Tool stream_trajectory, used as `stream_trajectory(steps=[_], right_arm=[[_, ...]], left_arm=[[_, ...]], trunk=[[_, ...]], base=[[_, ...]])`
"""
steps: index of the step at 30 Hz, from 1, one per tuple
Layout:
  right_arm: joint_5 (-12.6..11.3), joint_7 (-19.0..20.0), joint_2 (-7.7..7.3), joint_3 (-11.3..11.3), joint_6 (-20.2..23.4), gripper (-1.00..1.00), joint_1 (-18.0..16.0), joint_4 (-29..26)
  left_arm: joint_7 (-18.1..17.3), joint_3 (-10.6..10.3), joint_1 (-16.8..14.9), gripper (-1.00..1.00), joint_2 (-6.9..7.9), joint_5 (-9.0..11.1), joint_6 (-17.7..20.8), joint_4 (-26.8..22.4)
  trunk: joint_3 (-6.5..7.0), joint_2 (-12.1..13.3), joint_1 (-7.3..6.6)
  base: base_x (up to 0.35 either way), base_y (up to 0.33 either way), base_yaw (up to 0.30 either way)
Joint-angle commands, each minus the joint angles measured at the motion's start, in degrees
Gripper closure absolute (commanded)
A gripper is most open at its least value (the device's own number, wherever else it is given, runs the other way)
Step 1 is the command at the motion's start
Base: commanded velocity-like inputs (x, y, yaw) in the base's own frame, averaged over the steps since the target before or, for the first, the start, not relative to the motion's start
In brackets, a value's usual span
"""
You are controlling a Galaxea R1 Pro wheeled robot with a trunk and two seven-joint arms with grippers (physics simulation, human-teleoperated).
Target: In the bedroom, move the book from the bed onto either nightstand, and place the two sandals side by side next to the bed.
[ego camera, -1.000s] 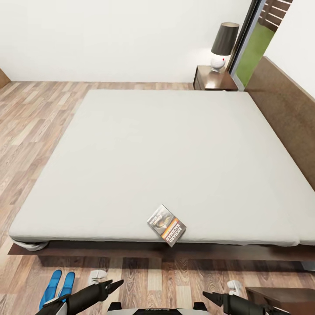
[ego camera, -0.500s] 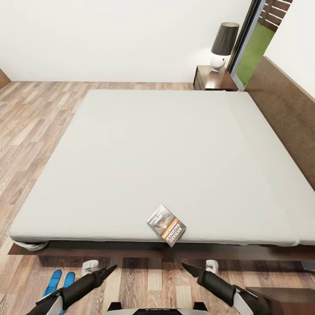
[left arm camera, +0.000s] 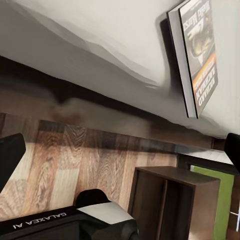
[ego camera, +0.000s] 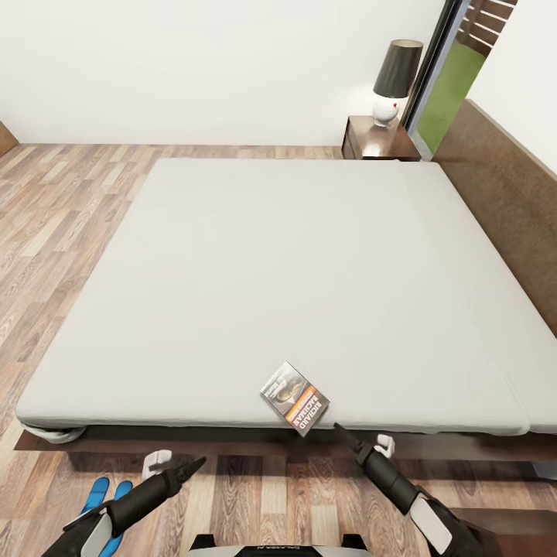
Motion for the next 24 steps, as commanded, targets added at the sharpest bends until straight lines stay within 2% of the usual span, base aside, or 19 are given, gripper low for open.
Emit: stream_trajectory(steps=[1,5,9,11,15,24], right_arm=[[-0.6,0.2,0.11,0.0,0.6,-1.0,0.0,0.1],[-0.8,0.3,1.42,0.3,0.6,-1.0,0.0,0.1],[-0.5,0.4,5.35,0.6,0.6,-1.0,0.0,0.5],[-0.4,0.4,6.27,0.8,0.6,-1.0,0.0,0.6],[-0.2,0.4,7.59,1.0,0.6,-1.0,0.0,0.8],[-0.1,0.6,8.82,1.0,0.6,-1.0,0.0,0.8]], left_arm=[[-0.2,0.2,0.0,-1.0,-0.04,0.2,0.6,0.1],[-0.1,0.2,0.0,-1.0,-0.12,0.2,0.6,0.1],[0.0,0.2,0.0,-1.0,-0.18,0.2,0.6,0.3],[0.0,0.1,0.0,-1.0,-0.18,0.2,0.6,0.3],[0.1,0.1,0.0,-1.0,-0.25,0.2,0.5,0.4],[0.1,0.1,0.0,-1.0,-0.28,0.2,0.5,0.5]], trunk=[[-0.03,0.0,0.01],[-0.03,0.0,0.01],[-0.03,0.0,0.01],[-0.03,0.0,0.01],[-0.03,0.0,0.01],[-0.03,0.0,0.01]], base=[[0.0,0.0,0.0],[0.0,0.0,0.0],[0.0,0.0,0.0],[0.0,0.0,0.0],[0.0,0.0,0.0],[0.0,0.0,0.0]])
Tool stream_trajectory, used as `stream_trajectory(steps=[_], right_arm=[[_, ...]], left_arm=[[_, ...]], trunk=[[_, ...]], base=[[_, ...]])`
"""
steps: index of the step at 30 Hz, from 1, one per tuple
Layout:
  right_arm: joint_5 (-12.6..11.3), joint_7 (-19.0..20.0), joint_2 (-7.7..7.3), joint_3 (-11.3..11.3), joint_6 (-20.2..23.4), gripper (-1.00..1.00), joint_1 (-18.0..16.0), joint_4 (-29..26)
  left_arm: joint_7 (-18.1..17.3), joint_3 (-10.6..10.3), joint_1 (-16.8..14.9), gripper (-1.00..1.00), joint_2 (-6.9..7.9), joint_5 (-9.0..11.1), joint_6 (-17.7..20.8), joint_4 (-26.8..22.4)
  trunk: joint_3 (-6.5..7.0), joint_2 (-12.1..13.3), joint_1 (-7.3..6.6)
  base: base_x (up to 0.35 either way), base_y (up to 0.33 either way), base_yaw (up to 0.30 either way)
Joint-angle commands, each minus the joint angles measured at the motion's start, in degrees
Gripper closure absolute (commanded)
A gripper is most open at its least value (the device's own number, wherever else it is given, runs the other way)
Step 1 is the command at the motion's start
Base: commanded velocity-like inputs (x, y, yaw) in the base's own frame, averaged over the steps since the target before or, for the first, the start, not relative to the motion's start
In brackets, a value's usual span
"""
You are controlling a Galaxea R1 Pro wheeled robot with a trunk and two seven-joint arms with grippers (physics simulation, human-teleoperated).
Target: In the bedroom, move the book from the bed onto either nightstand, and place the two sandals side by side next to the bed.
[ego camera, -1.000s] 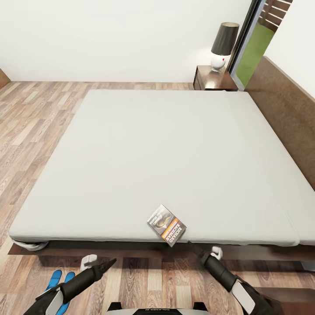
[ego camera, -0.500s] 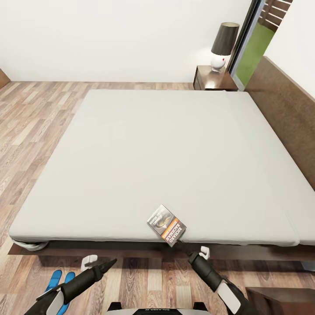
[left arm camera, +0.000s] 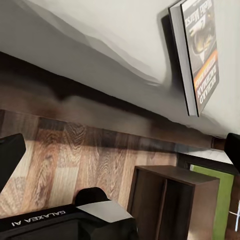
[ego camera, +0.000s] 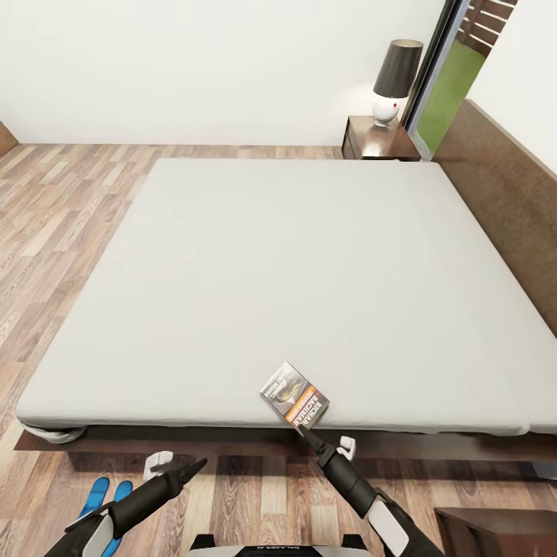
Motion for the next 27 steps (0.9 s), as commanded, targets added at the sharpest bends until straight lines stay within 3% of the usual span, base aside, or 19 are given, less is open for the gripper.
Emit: stream_trajectory(steps=[1,20,27], right_arm=[[-0.4,0.2,0.05,-0.1,0.6,-1.0,0.0,0.0],[-0.4,0.3,0.02,-0.1,0.6,-1.0,0.0,-0.1],[-0.4,0.3,0.02,-0.1,0.6,-1.0,0.0,-0.1]], left_arm=[[-0.2,0.2,0.0,-1.0,-0.01,0.2,0.6,0.0],[-0.2,0.2,0.0,-1.0,-0.04,0.2,0.7,0.0],[-0.2,0.2,0.0,-1.0,-0.08,0.2,0.7,0.0]], trunk=[[-0.03,0.0,0.01],[-0.03,0.0,0.01],[-0.03,0.0,0.01]], base=[[0.0,0.0,0.0],[0.0,0.0,0.0],[-0.176,0.0,0.0]])
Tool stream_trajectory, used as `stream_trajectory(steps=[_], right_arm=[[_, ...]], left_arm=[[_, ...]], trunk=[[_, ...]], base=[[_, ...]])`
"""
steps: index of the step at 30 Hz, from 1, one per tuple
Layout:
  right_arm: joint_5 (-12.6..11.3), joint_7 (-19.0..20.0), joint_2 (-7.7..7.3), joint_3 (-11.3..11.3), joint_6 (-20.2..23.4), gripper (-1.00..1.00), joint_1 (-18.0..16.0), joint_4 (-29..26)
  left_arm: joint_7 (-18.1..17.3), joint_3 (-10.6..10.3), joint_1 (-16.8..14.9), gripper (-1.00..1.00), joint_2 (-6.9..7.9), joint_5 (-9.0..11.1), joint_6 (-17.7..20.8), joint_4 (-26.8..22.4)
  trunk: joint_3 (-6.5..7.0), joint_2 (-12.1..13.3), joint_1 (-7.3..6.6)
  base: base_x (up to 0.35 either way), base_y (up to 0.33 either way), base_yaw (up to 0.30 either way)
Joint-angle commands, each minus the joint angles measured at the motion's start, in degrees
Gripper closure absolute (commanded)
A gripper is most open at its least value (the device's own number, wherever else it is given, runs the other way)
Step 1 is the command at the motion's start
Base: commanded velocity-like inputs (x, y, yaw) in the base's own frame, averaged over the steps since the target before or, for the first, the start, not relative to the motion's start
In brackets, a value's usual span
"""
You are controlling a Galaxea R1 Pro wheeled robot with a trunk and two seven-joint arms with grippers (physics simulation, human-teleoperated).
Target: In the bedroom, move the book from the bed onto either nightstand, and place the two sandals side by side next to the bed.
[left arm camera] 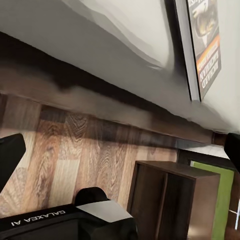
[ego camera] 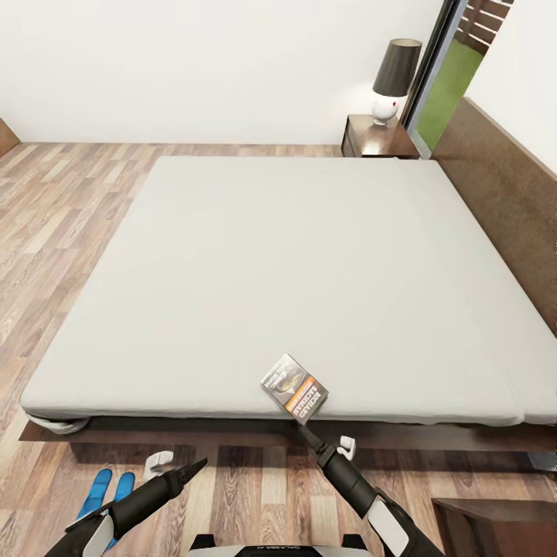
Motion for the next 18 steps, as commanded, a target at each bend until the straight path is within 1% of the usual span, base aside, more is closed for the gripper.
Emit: stream_trajectory(steps=[1,14,18], right_arm=[[-0.4,0.2,0.02,-0.1,0.6,-1.0,0.0,0.0],[-0.4,0.2,0.02,-0.1,0.6,-1.0,0.0,0.0],[-0.4,0.2,0.02,-0.1,0.6,-1.0,0.0,0.0]], left_arm=[[-0.3,0.2,0.0,-1.0,-0.02,0.2,0.6,0.0],[-0.3,0.2,0.0,-1.0,-0.02,0.2,0.6,0.0],[-0.3,0.2,0.0,-1.0,-0.02,0.2,0.6,0.0]], trunk=[[-0.03,0.0,-0.01],[-0.03,0.0,-0.01],[-0.75,-1.6,0.87]], base=[[-0.071,0.0,0.0],[-0.011,0.0,0.0],[0.0,0.0,0.0]])
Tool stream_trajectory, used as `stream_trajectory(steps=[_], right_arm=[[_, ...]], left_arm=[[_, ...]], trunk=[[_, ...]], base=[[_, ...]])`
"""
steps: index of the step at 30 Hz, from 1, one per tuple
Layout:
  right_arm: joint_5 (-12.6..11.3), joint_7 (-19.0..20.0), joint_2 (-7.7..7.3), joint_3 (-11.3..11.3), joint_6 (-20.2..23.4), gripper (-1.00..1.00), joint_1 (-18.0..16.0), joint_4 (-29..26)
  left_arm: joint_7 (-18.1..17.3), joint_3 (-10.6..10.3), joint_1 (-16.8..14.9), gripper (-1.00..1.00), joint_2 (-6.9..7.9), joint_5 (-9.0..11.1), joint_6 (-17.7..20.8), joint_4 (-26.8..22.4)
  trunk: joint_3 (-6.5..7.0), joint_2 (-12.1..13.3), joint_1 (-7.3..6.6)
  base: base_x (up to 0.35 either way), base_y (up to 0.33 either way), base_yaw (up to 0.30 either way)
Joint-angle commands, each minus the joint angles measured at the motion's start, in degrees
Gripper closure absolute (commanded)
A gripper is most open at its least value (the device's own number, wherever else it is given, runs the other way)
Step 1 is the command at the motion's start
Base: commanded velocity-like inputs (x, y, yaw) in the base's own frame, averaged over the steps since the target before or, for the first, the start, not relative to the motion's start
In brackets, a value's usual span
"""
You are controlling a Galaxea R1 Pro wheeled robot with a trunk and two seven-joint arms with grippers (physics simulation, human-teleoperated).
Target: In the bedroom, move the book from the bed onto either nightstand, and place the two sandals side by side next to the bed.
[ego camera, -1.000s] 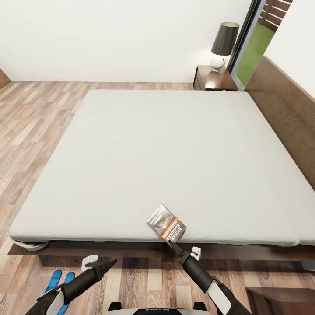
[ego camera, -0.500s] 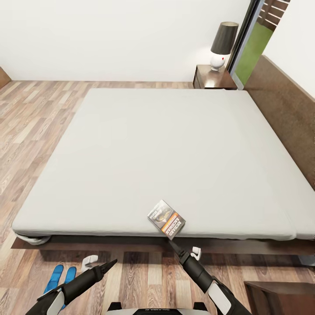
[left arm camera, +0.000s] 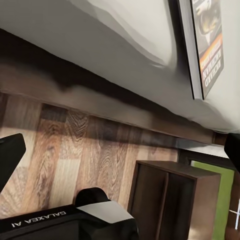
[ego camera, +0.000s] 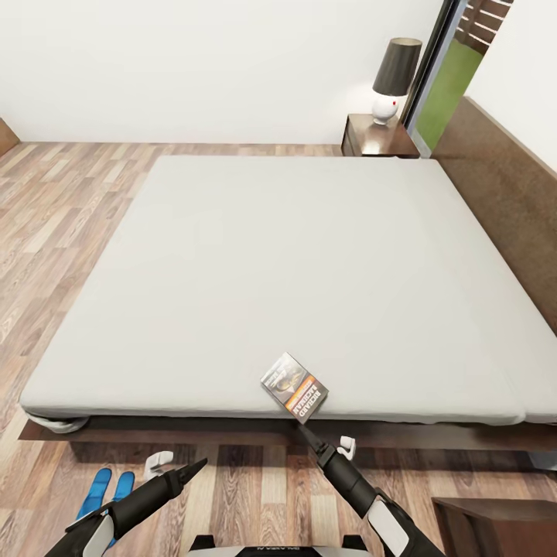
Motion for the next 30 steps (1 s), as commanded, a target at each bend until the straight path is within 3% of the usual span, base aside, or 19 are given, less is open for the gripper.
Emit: stream_trajectory(steps=[1,11,30], right_arm=[[-0.4,0.2,0.02,-0.1,0.6,-1.0,0.0,0.0],[-0.4,0.2,0.02,-0.1,0.6,-1.0,0.0,0.0],[-0.4,0.2,0.02,-0.1,0.6,-1.0,0.0,0.0]], left_arm=[[-0.3,0.2,0.0,-1.0,0.0,0.2,0.6,0.0],[-0.3,0.2,0.0,-1.0,-0.01,0.2,0.6,0.0],[-0.3,0.2,0.0,-1.0,-0.02,0.2,0.6,0.0]], trunk=[[-0.22,-0.4,0.23],[-2.01,-4.5,2.43],[-2.01,-4.5,2.43]], base=[[0.0,0.0,0.0],[0.0,0.0,0.0],[0.0,-0.046,0.0]])
